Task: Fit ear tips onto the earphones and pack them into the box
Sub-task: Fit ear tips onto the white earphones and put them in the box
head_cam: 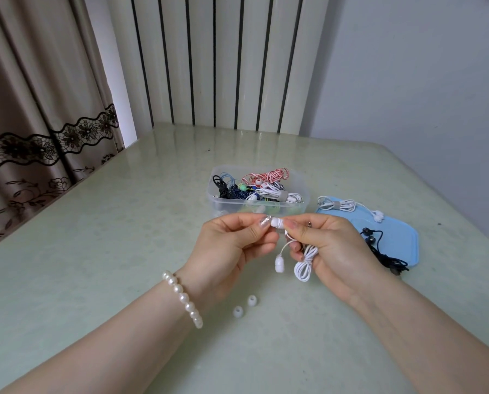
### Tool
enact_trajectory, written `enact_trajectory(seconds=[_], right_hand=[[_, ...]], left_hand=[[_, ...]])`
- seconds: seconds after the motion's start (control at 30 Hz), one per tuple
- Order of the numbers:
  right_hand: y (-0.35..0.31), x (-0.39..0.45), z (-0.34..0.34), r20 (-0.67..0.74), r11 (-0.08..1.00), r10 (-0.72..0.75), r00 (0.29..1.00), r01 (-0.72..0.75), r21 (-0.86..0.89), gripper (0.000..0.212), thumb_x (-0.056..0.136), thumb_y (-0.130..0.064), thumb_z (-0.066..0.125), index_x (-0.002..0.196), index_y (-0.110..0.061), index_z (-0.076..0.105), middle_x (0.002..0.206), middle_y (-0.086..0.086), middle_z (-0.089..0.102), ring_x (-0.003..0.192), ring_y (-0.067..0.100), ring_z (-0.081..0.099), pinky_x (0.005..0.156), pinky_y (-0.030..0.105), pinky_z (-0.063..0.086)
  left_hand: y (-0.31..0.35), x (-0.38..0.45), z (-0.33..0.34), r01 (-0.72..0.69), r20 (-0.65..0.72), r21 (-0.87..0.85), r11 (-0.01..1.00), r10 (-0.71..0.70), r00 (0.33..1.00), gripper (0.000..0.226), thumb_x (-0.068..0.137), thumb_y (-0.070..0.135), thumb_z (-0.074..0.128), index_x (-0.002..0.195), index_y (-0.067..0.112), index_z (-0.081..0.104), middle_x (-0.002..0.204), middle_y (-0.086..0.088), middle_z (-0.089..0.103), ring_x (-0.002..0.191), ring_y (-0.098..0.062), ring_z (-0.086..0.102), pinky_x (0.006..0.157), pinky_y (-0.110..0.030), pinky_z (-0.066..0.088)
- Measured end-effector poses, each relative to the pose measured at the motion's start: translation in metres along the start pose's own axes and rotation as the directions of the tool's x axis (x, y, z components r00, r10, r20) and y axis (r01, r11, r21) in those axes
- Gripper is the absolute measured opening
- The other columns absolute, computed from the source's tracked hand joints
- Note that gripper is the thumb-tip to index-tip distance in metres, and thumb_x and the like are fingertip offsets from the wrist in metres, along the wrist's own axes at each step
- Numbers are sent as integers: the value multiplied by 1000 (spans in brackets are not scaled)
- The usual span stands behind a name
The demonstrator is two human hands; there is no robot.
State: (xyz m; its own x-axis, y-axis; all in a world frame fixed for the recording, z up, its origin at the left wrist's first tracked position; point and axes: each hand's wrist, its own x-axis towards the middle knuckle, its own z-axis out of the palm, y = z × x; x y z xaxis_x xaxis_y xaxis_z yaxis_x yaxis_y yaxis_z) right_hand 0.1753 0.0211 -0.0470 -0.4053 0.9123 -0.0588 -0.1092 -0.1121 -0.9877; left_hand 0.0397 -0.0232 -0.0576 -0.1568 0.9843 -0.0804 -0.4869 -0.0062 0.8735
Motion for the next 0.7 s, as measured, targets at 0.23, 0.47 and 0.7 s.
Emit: enact_trajectory(seconds=[0.23, 0.47, 0.7], right_hand=[[0, 0, 0, -40, 998, 51, 998, -52, -21, 3, 74, -3, 64, 72, -2, 66, 50, 0, 55, 45, 11, 41, 44, 21, 31], [0, -1, 0, -52, 996, -6, 999, 1, -87, 5, 76, -4, 65, 72, -5, 67, 50, -2, 55, 46, 10, 41, 47, 20, 34], [1, -2, 0, -24, 882, -287, 958, 254, -397, 10, 76, -4, 69, 73, -14, 72, 57, -10, 60, 49, -2, 49, 54, 11, 38]], left_hand=[[3, 0, -1, -149, -18, 181, 972, 155, 988, 10, 72, -6, 63, 79, 0, 67, 60, -6, 68, 54, -11, 63, 60, -21, 55], [3, -1, -2, -115, -20, 251, 961, 124, 992, 7, 75, -6, 63, 75, -1, 68, 56, -6, 66, 49, -11, 62, 56, -20, 55], [2, -2, -1, 84, -6, 104, 991, -84, 996, 13, 77, -1, 61, 66, 1, 69, 58, -7, 65, 48, -10, 61, 52, -18, 54]])
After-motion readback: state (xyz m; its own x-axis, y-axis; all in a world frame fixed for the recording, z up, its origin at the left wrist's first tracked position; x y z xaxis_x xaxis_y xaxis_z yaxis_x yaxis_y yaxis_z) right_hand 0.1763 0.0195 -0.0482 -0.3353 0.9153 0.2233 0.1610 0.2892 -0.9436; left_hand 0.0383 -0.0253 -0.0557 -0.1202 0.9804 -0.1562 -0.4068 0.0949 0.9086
